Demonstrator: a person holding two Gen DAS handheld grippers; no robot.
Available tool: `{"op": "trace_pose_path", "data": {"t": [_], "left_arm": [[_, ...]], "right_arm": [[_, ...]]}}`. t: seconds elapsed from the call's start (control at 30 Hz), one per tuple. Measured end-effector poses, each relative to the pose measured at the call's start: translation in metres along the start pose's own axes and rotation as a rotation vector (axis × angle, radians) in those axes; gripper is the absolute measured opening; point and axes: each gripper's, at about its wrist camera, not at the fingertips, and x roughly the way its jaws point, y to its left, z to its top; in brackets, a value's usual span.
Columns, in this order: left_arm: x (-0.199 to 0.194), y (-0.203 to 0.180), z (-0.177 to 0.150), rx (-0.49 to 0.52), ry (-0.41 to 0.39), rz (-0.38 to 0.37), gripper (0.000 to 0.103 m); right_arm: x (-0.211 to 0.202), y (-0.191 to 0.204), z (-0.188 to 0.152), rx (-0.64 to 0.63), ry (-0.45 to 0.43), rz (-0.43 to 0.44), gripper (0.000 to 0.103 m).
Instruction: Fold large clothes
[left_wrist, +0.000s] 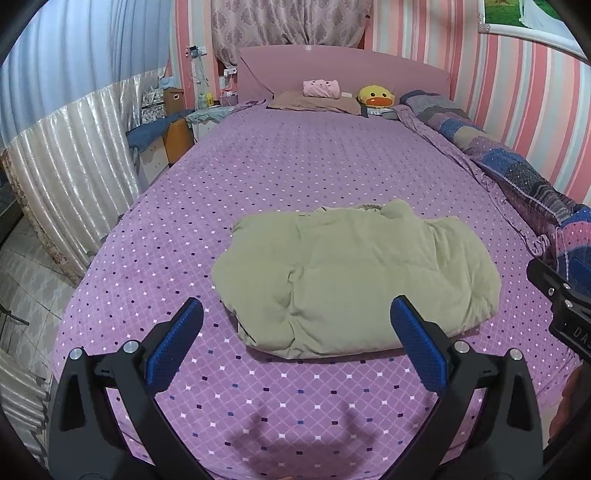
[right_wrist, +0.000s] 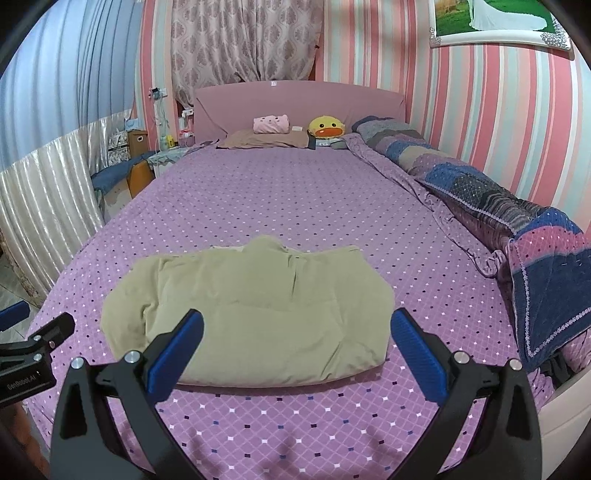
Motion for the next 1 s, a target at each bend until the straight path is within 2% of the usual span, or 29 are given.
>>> {"op": "trace_pose_path", "data": {"t": [0.13, 0.53, 0.77, 1.0], "left_arm": [[-0.0018, -0.0008, 0.0008, 0.004, -0.008, 0.007, 0.1], [-0.0041, 0.0041, 0.0011, -0.006, -0.008, -0.052, 0.1], [-0.0092, 0.0013, 0.0001, 0.004, -0.034, -0.031, 0.1], [-0.0056, 0.001, -0.0004, 0.003, -0.018, -0.02, 0.1]], "right_arm": [[0.0, -0.0011, 0.0001, 0.0, -0.003, 0.0, 0.101], [0.0005, -0.0012, 0.0006, 0.003, 0.002, 0.003, 0.101], [-0.0009, -0.0013, 0.0012, 0.002, -0.002, 0.002, 0.101], [-0.0017, 0.002, 0.0019, -0.007, -0.002, -0.001, 0.101]]}}
